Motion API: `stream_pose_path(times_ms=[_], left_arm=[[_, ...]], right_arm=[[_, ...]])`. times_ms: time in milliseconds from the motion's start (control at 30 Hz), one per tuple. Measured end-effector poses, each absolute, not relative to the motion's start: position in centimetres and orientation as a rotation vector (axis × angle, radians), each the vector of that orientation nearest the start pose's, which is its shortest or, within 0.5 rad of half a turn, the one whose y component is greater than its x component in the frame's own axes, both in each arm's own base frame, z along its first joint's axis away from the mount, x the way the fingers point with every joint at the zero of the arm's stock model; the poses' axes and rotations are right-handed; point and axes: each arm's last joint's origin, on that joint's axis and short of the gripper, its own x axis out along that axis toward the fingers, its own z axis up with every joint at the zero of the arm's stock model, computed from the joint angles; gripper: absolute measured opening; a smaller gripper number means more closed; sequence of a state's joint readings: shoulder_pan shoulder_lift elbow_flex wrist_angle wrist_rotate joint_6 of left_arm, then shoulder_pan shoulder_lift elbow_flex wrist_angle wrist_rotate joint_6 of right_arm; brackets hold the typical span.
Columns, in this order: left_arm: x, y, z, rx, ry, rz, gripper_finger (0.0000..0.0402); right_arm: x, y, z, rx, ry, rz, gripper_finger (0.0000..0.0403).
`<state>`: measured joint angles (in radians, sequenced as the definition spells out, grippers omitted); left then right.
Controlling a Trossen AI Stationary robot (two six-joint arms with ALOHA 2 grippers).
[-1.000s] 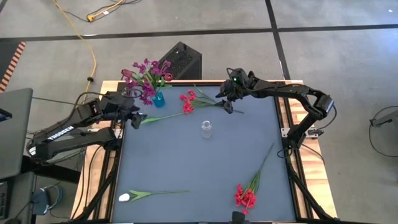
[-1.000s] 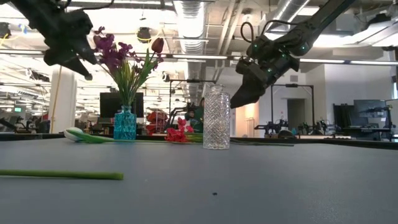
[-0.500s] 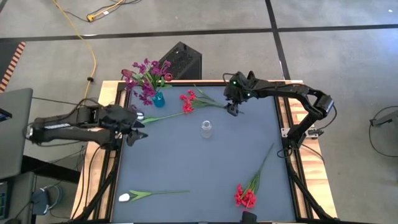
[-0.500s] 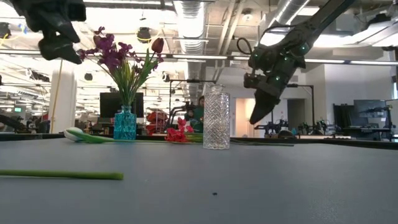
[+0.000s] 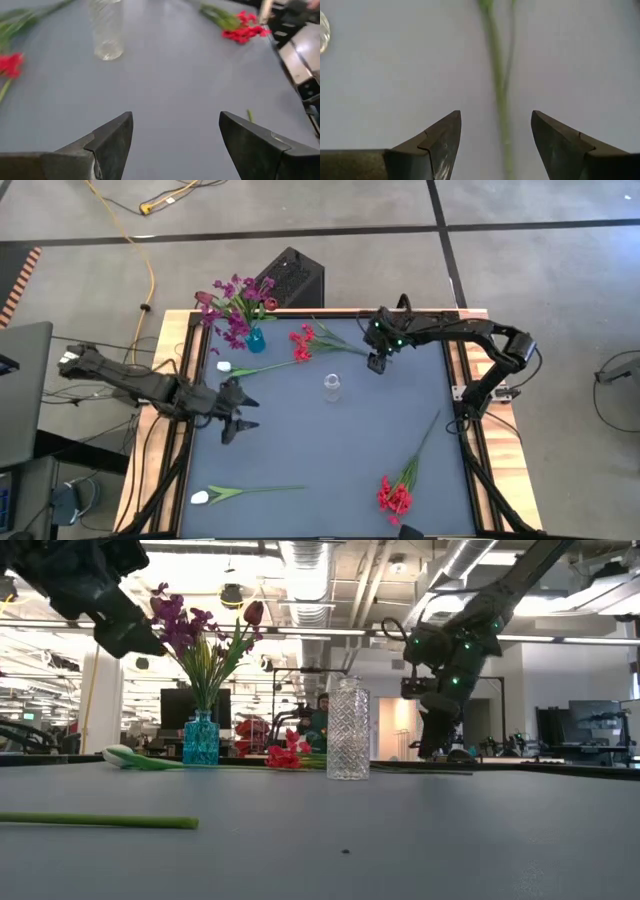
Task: Sort flowers into vase by color
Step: Put the top red flowers into the transparent vase
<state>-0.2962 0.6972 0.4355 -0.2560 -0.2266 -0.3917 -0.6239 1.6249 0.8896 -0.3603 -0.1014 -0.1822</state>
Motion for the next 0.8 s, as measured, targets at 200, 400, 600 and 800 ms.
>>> stream_pose_path(times_ms=[200, 400, 600, 800], left_arm=[[16.2, -4.1, 19.4, -0.172, 0.332, 0.019, 0.0284], [17.0, -3.8, 17.9, -0.131, 0.228, 0.028, 0.0284], [18.5, -3.6, 18.2, -0.127, 0.135, 0.002, 0.0284], [20.0, -3.4, 17.8, -0.137, 0.075, -0.015, 0.0284]], right_arm=[[23.7, -16.4, 14.1, 0.228, 1.079, -0.451, 0.0269], [22.9, -16.3, 13.1, 0.247, 1.083, -0.469, 0.0269], [22.2, -16.3, 12.5, 0.253, 1.059, -0.465, 0.0235], [21.8, -15.8, 11.6, 0.289, 1.036, -0.45, 0.013]])
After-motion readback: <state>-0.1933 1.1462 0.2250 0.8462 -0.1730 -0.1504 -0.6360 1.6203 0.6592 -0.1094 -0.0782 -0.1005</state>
